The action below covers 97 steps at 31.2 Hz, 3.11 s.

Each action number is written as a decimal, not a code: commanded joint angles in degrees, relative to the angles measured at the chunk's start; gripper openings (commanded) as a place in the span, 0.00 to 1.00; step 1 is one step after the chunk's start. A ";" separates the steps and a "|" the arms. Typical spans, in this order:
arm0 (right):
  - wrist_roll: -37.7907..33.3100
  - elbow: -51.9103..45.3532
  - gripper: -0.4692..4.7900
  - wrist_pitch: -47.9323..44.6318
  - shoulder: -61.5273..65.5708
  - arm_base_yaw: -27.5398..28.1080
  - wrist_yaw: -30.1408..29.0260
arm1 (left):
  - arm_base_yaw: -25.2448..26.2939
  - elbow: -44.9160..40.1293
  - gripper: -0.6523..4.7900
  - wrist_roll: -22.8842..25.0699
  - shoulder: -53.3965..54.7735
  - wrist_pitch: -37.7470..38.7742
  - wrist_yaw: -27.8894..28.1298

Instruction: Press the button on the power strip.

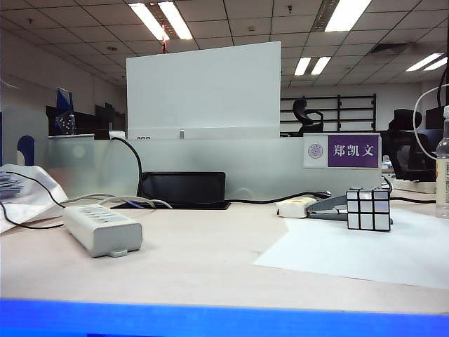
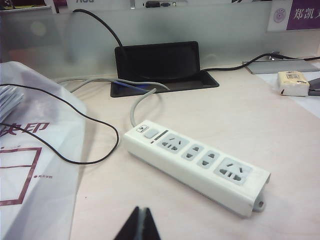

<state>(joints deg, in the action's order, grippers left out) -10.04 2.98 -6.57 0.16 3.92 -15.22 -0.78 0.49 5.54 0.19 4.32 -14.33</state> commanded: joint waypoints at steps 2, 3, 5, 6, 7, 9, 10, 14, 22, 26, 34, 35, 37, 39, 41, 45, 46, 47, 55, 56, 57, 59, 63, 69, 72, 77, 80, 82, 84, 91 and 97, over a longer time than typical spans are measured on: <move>-0.02 0.15 0.09 -0.83 -0.09 -0.02 -0.11 | 0.07 0.04 0.11 0.00 -0.09 -0.15 -0.02; -0.04 0.15 0.09 -0.85 -0.09 -0.02 -0.13 | 0.07 0.04 0.11 0.00 -0.07 -0.15 0.00; -0.02 0.15 0.09 -0.83 -0.09 -0.04 -0.13 | 0.07 0.04 0.11 0.00 -0.07 -0.15 0.00; -0.04 0.15 0.09 -0.83 -0.09 -0.04 -0.11 | 0.07 0.04 0.11 0.00 -0.07 -0.15 0.00; -0.02 0.15 0.09 -0.83 -0.09 -0.04 -0.11 | 0.07 0.04 0.11 0.00 -0.07 -0.15 0.00; -0.02 0.15 0.09 -0.85 -0.09 -0.02 -0.11 | 0.07 0.04 0.11 0.00 -0.07 -0.15 0.00; -0.04 0.17 0.09 -0.83 -0.09 -0.02 -0.11 | 0.07 0.04 0.11 0.00 -0.07 -0.15 0.00; -0.04 0.15 0.09 -0.85 -0.09 -0.02 -0.11 | 0.07 0.04 0.11 0.00 -0.09 -0.15 0.00; -0.04 0.15 0.09 -0.85 -0.09 -0.04 -0.11 | 0.07 0.04 0.11 0.00 -0.09 -0.15 0.00; -0.04 0.13 0.09 -0.87 -0.09 0.04 -0.13 | 0.07 0.04 0.11 0.00 -0.09 -0.15 0.00; 10.60 -2.54 0.09 0.61 -0.09 0.00 3.61 | 0.07 0.04 0.11 0.00 -0.09 -0.15 0.00; 12.04 -2.54 0.09 2.08 -0.09 -0.02 4.96 | 0.07 0.04 0.11 0.00 -0.07 -0.15 0.00; 12.17 -2.54 0.09 4.28 -0.09 -0.04 7.28 | 0.07 0.04 0.11 0.00 -0.07 -0.15 -0.02; 12.35 -2.54 0.09 4.81 -0.09 -0.04 9.07 | 0.07 0.04 0.11 0.00 -0.07 -0.13 0.00; 13.16 -2.54 0.09 4.83 -0.09 -0.02 10.21 | 0.07 0.04 0.11 0.00 -0.07 -0.15 0.00; 13.35 -2.54 0.09 4.85 -0.09 0.04 13.53 | 0.07 0.04 0.11 0.00 -0.07 -0.15 0.00; 13.35 -2.54 0.09 4.92 -0.09 0.04 14.16 | 0.07 0.04 0.11 0.00 -0.07 -0.15 0.00; 13.35 -2.54 0.09 4.98 -0.09 0.04 14.29 | 0.07 0.04 0.11 0.00 -0.07 -0.15 0.00; 8.74 -2.54 0.09 10.05 -0.09 0.24 15.80 | 0.07 0.04 0.11 0.00 -0.07 -0.15 -0.02; 7.65 -2.54 0.09 10.80 -0.09 0.26 16.65 | 0.07 0.04 0.11 0.00 -0.07 -0.15 0.00; 6.73 -2.54 0.09 11.47 -0.09 0.26 17.55 | 0.07 0.04 0.11 0.00 -0.07 -0.15 0.00; 6.36 -2.54 0.09 12.48 -0.09 0.24 18.95 | 0.07 0.04 0.11 0.00 -0.07 -0.15 0.00; 6.40 -2.54 0.09 12.57 -0.09 0.24 19.96 | 0.07 0.04 0.11 0.00 -0.07 -0.15 0.00; 5.46 -2.54 0.09 12.61 -0.09 0.24 21.66 | 0.07 0.04 0.11 0.00 -0.07 -0.15 0.00; 5.31 -2.54 0.09 12.57 -0.09 0.24 21.70 | 0.07 0.04 0.11 0.00 -0.07 -0.15 0.00; 5.35 -2.54 0.09 12.76 -0.09 0.24 21.70 | 0.07 0.04 0.11 0.00 -0.07 -0.15 0.00; 5.35 -2.54 0.09 12.74 -0.09 0.24 21.53 | 0.07 0.04 0.11 0.00 -0.07 -0.15 0.00; 5.35 -2.54 0.09 12.76 -0.09 0.17 20.02 | 0.07 0.04 0.11 0.00 -0.07 -0.15 0.00; 5.35 -2.54 0.09 12.74 -0.09 0.17 19.15 | 0.07 0.04 0.11 0.00 -0.07 -0.15 0.00; 5.35 -2.54 0.09 12.74 -0.09 0.17 19.17 | 0.07 0.04 0.11 0.00 -0.07 -0.15 0.00; 5.35 -2.54 0.09 12.74 -0.09 0.17 19.17 | 0.07 0.04 0.11 0.00 -0.07 -0.15 0.00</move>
<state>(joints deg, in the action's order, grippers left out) -4.54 0.56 6.81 0.16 4.10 4.25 -0.78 0.49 5.54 0.19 4.54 -14.33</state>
